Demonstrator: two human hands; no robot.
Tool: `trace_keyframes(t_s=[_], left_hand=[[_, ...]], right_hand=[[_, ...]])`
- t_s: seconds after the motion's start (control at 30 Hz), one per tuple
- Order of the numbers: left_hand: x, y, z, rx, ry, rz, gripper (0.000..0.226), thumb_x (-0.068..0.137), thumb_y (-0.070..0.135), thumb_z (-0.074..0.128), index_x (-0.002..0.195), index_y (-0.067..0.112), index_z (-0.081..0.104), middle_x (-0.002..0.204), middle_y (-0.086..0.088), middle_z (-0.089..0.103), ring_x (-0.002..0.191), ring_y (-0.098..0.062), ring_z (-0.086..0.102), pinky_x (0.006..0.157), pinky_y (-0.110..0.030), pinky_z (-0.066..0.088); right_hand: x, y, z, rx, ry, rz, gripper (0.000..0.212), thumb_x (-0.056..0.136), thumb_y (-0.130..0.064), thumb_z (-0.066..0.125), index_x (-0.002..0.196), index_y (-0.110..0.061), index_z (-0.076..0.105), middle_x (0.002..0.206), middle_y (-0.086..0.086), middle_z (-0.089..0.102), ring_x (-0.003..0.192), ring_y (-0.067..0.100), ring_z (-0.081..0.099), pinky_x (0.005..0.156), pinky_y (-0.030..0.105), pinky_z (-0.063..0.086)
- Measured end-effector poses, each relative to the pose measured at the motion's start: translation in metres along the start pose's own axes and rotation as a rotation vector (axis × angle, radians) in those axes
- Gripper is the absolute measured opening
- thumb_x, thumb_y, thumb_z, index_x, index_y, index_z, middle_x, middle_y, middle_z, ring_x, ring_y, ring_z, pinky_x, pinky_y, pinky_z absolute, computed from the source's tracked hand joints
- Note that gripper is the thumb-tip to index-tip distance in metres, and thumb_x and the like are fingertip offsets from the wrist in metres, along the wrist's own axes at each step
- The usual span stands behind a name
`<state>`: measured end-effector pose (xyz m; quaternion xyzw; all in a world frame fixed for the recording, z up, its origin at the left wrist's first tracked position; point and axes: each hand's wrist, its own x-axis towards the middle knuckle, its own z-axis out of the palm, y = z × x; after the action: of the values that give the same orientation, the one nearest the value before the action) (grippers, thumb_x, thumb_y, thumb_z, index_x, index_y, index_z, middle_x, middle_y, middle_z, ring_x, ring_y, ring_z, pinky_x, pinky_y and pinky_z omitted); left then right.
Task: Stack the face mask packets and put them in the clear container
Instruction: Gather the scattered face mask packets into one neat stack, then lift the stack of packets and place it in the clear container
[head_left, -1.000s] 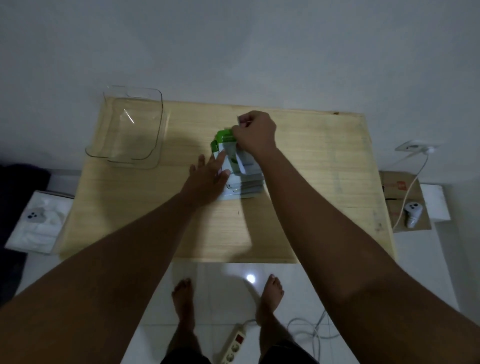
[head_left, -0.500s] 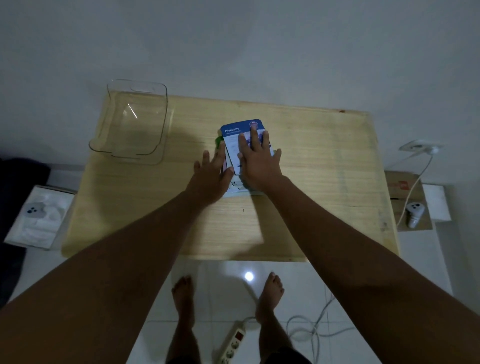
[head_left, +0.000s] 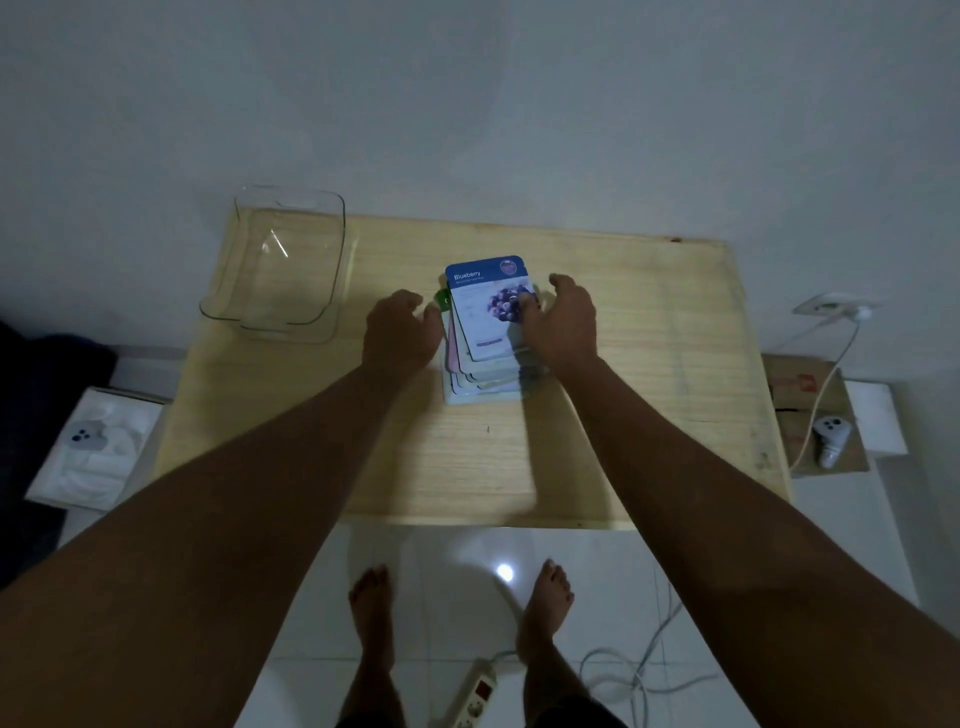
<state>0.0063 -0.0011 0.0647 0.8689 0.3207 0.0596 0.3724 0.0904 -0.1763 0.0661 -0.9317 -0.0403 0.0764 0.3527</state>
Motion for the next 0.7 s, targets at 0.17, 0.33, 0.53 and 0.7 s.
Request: trace_keyframes(t_s=[0.17, 0.33, 0.53, 0.7], left_hand=[[0.006, 0.023, 0.003, -0.247, -0.238, -0.477, 0.056, 0.080, 0.048, 0.068, 0.105, -0.002, 0.060, 0.094, -0.013, 0.066, 0.084, -0.027, 0.067, 0.062, -0.032, 0.052], [0.008, 0.031, 0.019, -0.276, -0.360, -0.442, 0.051, 0.082, 0.037, 0.074, 0.110, -0.004, 0.060, 0.102, -0.015, 0.068, 0.092, -0.028, 0.069, 0.077, -0.036, 0.055], [0.009, 0.035, 0.025, -0.290, -0.366, -0.460, 0.049, 0.083, 0.030, 0.074, 0.118, 0.000, 0.055, 0.111, -0.014, 0.060, 0.106, -0.030, 0.063, 0.075, -0.034, 0.048], [0.008, 0.026, 0.029, -0.403, -0.414, -0.534, 0.046, 0.084, 0.023, 0.072, 0.122, 0.001, 0.055, 0.124, -0.017, 0.062, 0.101, -0.030, 0.063, 0.077, -0.036, 0.048]], right_hand=[[0.001, -0.003, -0.001, -0.070, -0.218, 0.121, 0.053, 0.086, -0.044, 0.068, 0.119, -0.003, 0.057, 0.116, 0.011, 0.066, 0.112, 0.026, 0.062, 0.084, 0.024, 0.040], [0.003, -0.006, 0.003, -0.033, -0.243, 0.178, 0.057, 0.081, -0.043, 0.074, 0.120, -0.005, 0.057, 0.117, 0.009, 0.066, 0.113, 0.023, 0.061, 0.083, 0.020, 0.039], [0.011, 0.002, 0.012, 0.130, -0.329, 0.291, 0.079, 0.064, -0.046, 0.087, 0.122, -0.003, 0.056, 0.120, 0.009, 0.063, 0.113, 0.025, 0.063, 0.098, 0.039, 0.054], [0.012, 0.005, 0.008, 0.274, -0.391, 0.371, 0.055, 0.069, -0.034, 0.088, 0.104, -0.009, 0.054, 0.094, 0.001, 0.061, 0.092, 0.018, 0.063, 0.085, 0.032, 0.058]])
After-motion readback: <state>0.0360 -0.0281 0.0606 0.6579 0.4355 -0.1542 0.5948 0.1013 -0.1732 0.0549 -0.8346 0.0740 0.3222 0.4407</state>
